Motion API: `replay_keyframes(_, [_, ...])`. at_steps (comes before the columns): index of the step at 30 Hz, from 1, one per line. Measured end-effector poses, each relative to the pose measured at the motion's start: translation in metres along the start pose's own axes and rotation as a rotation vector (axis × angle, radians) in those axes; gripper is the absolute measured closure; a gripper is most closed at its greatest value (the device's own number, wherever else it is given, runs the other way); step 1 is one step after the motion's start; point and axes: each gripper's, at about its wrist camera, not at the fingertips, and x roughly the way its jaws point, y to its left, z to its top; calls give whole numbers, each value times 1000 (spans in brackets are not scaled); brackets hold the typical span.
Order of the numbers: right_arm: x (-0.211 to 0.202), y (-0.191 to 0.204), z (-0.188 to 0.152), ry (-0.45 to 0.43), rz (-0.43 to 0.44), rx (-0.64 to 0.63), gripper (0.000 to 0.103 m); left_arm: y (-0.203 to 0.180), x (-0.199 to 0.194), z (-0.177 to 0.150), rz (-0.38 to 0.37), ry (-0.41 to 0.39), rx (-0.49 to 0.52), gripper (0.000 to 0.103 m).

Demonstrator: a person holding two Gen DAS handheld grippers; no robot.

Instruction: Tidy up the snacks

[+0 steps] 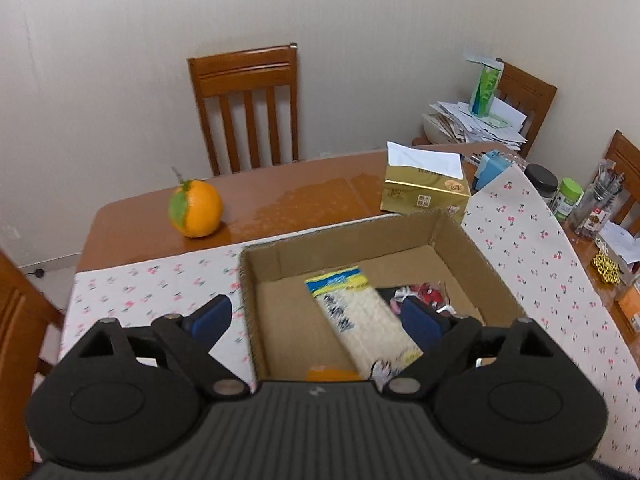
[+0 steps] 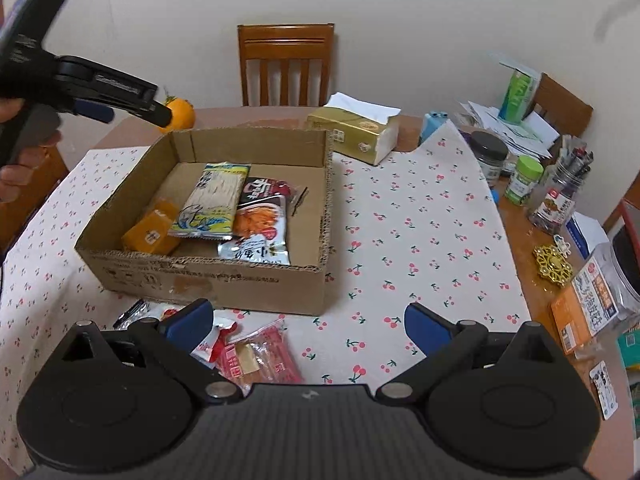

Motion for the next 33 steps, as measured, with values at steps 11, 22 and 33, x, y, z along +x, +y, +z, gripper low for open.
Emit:
replay_keyframes(11, [-1, 10, -20, 18, 56, -79, 0, 2, -57, -76, 77, 11, -90, 11])
replay_keyframes(22, [15, 32, -55, 139, 125, -203, 0, -18, -49, -159, 118, 155, -109, 11])
replay_keyframes(33, [8, 34, -60, 147, 145, -216, 0, -47, -15, -175, 79, 236, -83, 11])
